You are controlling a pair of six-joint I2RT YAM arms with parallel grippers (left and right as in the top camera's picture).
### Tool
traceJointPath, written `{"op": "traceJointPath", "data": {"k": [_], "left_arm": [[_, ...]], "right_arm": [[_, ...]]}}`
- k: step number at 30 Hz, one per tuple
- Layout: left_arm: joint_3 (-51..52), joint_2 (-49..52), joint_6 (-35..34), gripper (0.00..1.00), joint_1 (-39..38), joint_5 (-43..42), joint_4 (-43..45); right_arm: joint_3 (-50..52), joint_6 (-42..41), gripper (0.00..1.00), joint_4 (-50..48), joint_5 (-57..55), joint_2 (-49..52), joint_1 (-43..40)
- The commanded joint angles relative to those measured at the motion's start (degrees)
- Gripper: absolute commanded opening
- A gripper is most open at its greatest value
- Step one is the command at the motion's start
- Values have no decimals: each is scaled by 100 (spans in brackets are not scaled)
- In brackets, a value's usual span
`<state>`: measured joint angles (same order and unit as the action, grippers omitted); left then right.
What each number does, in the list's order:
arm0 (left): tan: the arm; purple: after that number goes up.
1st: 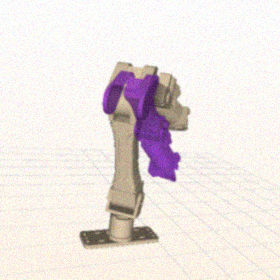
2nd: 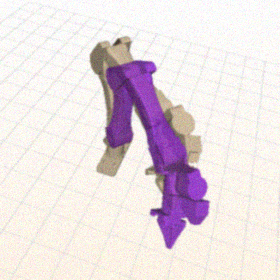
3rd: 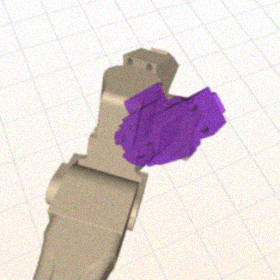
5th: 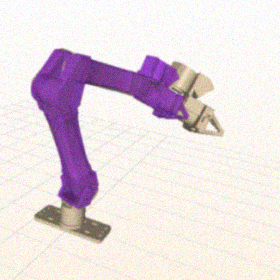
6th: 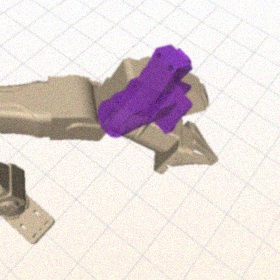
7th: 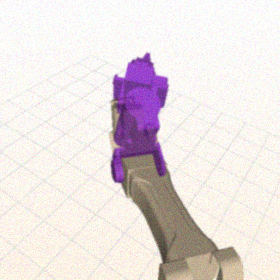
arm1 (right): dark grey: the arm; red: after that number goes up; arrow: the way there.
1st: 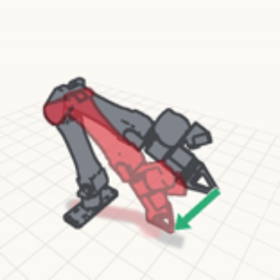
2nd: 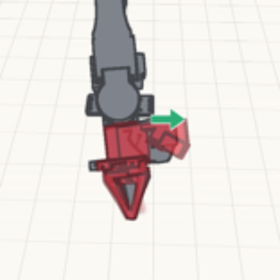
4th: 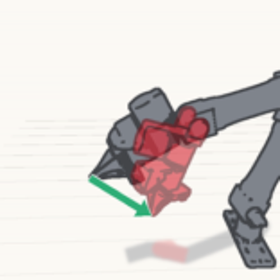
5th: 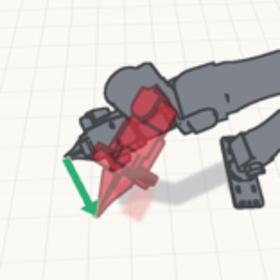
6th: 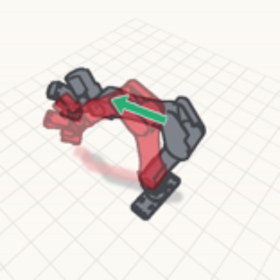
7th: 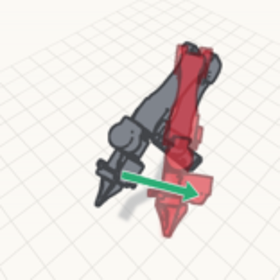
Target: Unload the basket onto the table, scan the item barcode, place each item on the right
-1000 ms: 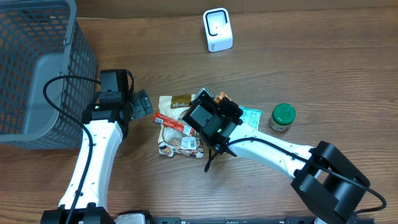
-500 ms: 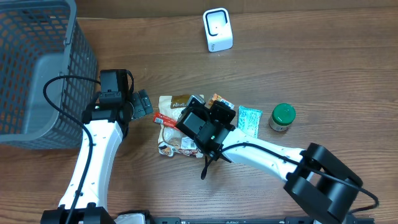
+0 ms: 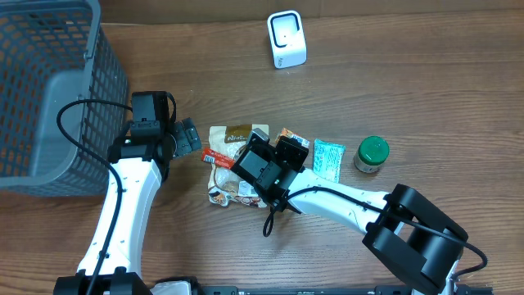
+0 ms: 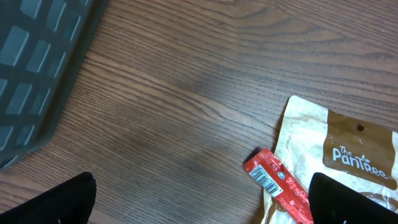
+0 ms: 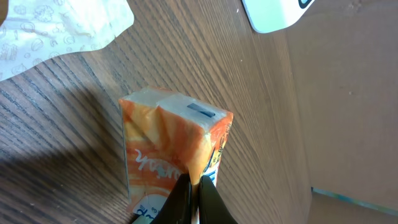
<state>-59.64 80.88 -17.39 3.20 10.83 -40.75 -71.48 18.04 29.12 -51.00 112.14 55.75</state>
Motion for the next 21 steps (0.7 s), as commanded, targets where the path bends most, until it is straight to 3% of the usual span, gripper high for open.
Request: {"op": "traceJointPath", "data": {"k": [1,11,21], "left_arm": [[-59,9,24,100,0,72,7],[-59,9,24,100,0,72,7],[-59,9,24,100,0,72,7]], "right_arm": [[-90,4,4,-39,-39,87,83],[-90,2,4,-39,-42,341,345],[-90,0,21,-13,-37,341,382]]}}
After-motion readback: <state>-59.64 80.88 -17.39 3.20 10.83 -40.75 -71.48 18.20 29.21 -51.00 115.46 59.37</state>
